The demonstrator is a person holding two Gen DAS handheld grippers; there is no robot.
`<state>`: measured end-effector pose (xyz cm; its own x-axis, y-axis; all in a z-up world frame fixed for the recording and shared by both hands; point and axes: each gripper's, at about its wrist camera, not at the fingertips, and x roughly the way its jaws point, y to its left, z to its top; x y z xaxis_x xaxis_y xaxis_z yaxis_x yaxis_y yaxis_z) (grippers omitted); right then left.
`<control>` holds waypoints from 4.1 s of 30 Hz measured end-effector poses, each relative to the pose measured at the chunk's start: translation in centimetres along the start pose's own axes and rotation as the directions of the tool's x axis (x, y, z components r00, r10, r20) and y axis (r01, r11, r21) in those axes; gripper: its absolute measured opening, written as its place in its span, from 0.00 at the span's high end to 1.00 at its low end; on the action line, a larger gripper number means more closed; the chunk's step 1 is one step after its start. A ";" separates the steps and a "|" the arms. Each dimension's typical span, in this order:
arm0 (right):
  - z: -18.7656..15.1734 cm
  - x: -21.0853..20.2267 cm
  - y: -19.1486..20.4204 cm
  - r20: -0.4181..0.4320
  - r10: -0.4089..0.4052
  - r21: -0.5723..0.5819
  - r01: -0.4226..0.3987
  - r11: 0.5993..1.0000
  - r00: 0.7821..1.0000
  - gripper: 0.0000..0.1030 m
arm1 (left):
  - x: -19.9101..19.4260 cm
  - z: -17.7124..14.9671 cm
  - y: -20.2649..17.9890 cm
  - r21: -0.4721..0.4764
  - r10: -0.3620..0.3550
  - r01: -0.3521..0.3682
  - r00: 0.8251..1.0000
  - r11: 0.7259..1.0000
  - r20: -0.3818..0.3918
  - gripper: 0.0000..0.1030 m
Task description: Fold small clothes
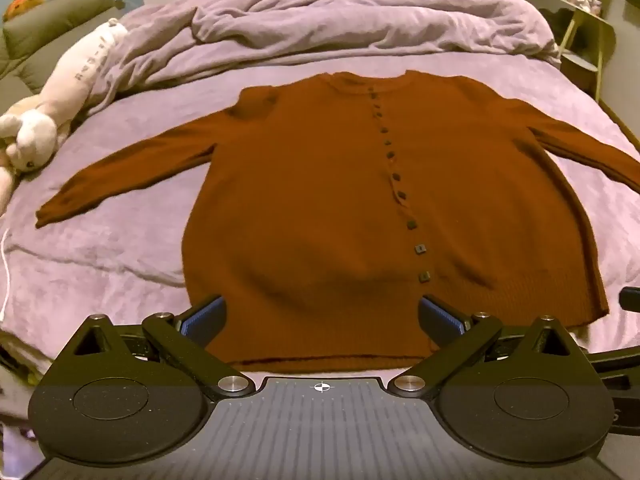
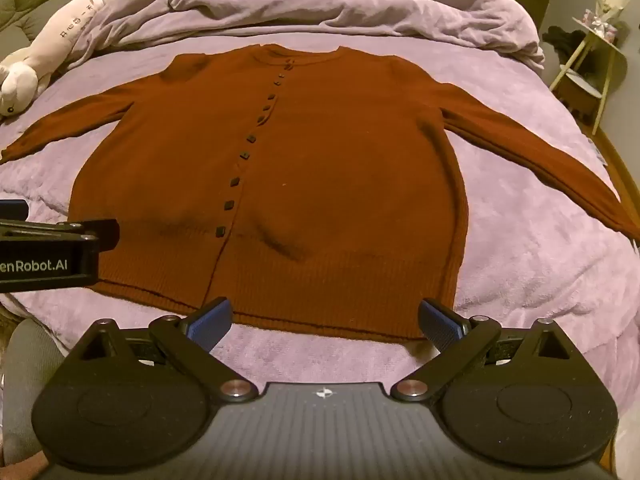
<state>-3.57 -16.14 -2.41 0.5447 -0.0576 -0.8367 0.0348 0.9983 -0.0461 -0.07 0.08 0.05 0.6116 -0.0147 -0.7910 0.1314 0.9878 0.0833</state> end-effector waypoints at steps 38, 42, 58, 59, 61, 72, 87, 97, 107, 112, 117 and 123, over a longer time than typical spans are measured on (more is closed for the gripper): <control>0.2 -0.2 -0.5 0.021 0.001 0.001 -0.001 1.000 1.000 0.04 | 0.3 0.0 -0.5 -0.011 -0.036 0.036 0.998 0.999 -0.045 0.00; 0.1 -0.2 -0.5 0.022 0.002 0.003 -0.002 1.000 1.000 0.04 | 0.4 -0.1 -0.4 -0.013 -0.039 0.038 0.998 0.999 -0.051 0.00; 0.0 -0.2 -0.6 0.022 0.004 0.013 -0.004 1.000 1.000 0.04 | 0.7 -0.1 -0.4 -0.023 -0.042 0.040 0.997 0.999 -0.065 0.00; 0.0 -0.1 -0.6 0.021 0.003 0.014 -0.003 1.000 1.000 0.04 | 0.7 -0.1 -0.4 -0.024 -0.043 0.041 0.997 0.999 -0.066 0.00; 0.0 -0.1 -0.7 0.022 0.003 0.014 -0.004 1.000 1.000 0.04 | 0.7 -0.1 -0.4 -0.024 -0.044 0.043 0.997 0.999 -0.067 0.00; -0.1 -0.1 -0.9 0.025 0.003 0.026 -0.003 1.000 1.000 0.04 | 0.9 -0.3 -0.6 -0.025 -0.044 0.042 0.997 0.999 -0.071 0.00; -0.3 -0.2 -1.1 0.031 0.006 0.038 -0.007 0.999 1.000 0.04 | 1.0 -0.3 -0.7 -0.029 -0.047 0.045 0.996 0.999 -0.075 0.00; -0.5 -0.6 -1.3 0.072 -0.008 0.048 0.004 0.999 0.997 0.04 | 1.0 -0.3 -0.7 -0.030 -0.048 0.046 0.996 0.998 -0.077 0.00; -0.9 -0.9 -1.1 0.129 -0.012 0.028 0.008 1.000 0.992 0.04 | 1.1 -0.4 -0.6 -0.037 -0.054 0.051 0.995 0.998 -0.083 0.00; -1.1 -1.1 -1.0 0.149 0.010 0.016 -0.013 1.000 0.989 0.04 | 1.2 -0.4 -0.6 -0.038 -0.055 0.052 0.995 0.998 -0.083 0.00; -1.1 -1.2 -1.1 0.157 0.036 0.014 -0.039 0.999 0.987 0.04 | 1.3 -0.5 -0.5 -0.040 -0.056 0.053 0.995 0.998 -0.086 0.00; -1.1 -1.2 -1.5 0.154 0.058 0.031 -0.064 0.997 0.986 0.04 | 1.4 -0.5 -0.5 -0.044 -0.059 0.056 0.994 0.997 -0.091 0.00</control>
<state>-5.22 -17.54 -1.95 0.6685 0.0008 -0.7437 0.0260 0.9994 0.0244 0.27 -0.39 -1.39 0.5296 -0.0593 -0.8462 0.1308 0.9913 0.0125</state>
